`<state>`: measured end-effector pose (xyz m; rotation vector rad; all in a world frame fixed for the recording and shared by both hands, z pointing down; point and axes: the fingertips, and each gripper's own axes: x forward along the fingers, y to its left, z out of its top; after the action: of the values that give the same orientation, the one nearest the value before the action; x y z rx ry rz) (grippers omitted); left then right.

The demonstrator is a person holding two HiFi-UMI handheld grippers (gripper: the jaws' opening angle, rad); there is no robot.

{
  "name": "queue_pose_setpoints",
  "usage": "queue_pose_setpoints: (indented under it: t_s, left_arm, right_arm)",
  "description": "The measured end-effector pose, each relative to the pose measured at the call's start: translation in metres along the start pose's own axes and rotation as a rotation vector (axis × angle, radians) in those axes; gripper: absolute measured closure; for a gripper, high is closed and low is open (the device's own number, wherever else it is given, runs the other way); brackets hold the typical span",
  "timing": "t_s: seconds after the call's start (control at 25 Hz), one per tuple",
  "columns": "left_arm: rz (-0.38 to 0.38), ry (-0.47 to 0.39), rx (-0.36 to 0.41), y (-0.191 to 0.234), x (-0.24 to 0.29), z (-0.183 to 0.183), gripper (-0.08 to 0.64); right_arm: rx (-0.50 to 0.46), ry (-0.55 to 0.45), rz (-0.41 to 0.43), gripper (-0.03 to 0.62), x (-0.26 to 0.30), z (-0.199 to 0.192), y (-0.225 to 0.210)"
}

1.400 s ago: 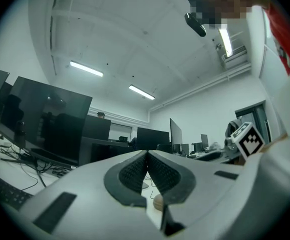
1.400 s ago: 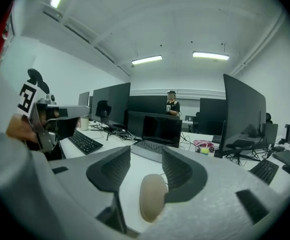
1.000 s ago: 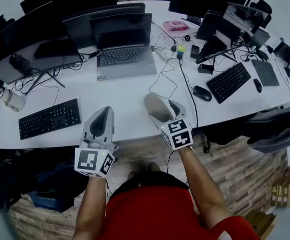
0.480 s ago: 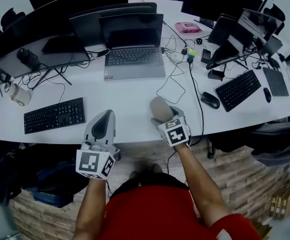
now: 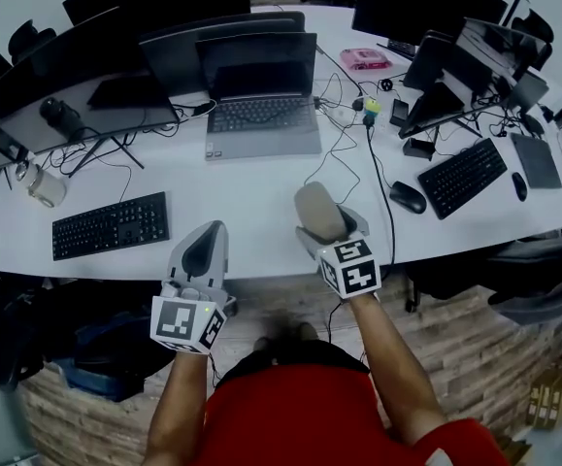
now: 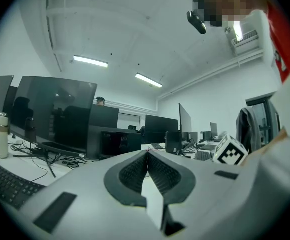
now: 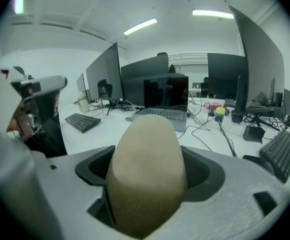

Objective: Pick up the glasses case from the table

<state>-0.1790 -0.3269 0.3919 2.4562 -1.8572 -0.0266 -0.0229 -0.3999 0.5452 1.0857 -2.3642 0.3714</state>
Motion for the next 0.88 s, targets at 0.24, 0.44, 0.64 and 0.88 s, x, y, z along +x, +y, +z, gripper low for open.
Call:
queue_pose_setpoints:
  t_s: [0.24, 0.44, 0.64, 0.88]
  left_arm:
    - [-0.016, -0.047, 0.011, -0.01, -0.015, 0.023, 0.549]
    - [-0.037, -0.091, 0.03, -0.021, -0.029, 0.044, 0.549]
    - [-0.039, -0.117, 0.038, -0.025, -0.043, 0.06, 0.549]
    - [-0.048, -0.125, 0.024, -0.032, -0.048, 0.062, 0.549]
  right_arm:
    - [0.007, -0.196, 0.001, 0.196, -0.07, 0.061, 0.017]
    - [0.01, -0.311, -0.003, 0.196, -0.122, 0.092, 0.028]
    - [0.013, -0.377, -0.01, 0.198, -0.157, 0.104, 0.036]
    - [0.039, -0.407, -0.018, 0.199, -0.175, 0.104, 0.034]
